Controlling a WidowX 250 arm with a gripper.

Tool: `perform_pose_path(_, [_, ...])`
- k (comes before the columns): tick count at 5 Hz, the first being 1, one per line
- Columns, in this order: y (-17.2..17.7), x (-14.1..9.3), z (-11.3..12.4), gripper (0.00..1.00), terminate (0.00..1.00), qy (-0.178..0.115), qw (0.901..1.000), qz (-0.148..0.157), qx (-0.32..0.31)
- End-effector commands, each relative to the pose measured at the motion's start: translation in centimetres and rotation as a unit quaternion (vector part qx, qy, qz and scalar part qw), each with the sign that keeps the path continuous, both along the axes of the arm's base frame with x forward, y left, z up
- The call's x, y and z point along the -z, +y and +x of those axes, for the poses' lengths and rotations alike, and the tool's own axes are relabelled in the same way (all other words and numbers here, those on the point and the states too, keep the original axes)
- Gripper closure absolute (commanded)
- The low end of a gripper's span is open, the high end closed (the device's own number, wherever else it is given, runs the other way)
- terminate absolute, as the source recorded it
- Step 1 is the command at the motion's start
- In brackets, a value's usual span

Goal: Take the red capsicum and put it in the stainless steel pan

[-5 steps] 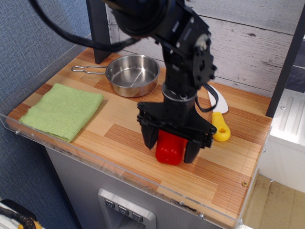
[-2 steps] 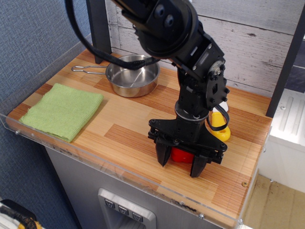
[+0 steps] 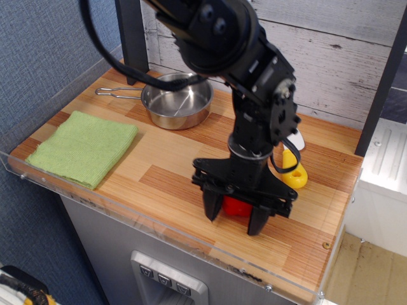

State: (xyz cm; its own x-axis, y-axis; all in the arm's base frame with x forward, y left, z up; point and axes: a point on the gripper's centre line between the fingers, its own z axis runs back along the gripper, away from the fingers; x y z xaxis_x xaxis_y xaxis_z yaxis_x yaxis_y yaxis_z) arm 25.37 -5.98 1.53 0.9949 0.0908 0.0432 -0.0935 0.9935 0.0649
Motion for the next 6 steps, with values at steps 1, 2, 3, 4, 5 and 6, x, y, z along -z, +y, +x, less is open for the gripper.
perform_pose_path(1, [0.9,-4.9,0.8,1.00,0.00,-0.052,0.9984,-0.025,-0.001])
perform_pose_path(2, [2.1,-7.8,2.1,1.00,0.00,-0.069,0.9967,-0.038,0.021])
perform_pose_path(3, [5.1,-9.0,3.8,1.00,0.00,-0.079,0.9957,-0.041,0.024])
perform_pose_path(4, [8.7,-8.6,5.7,1.00,0.00,-0.085,0.9957,-0.034,0.011])
perform_pose_path(5, [11.0,-7.0,6.7,1.00,0.00,-0.072,0.9968,-0.034,-0.007])
perform_pose_path(6, [12.9,-5.5,7.2,1.00,0.00,-0.061,0.9976,-0.028,-0.021])
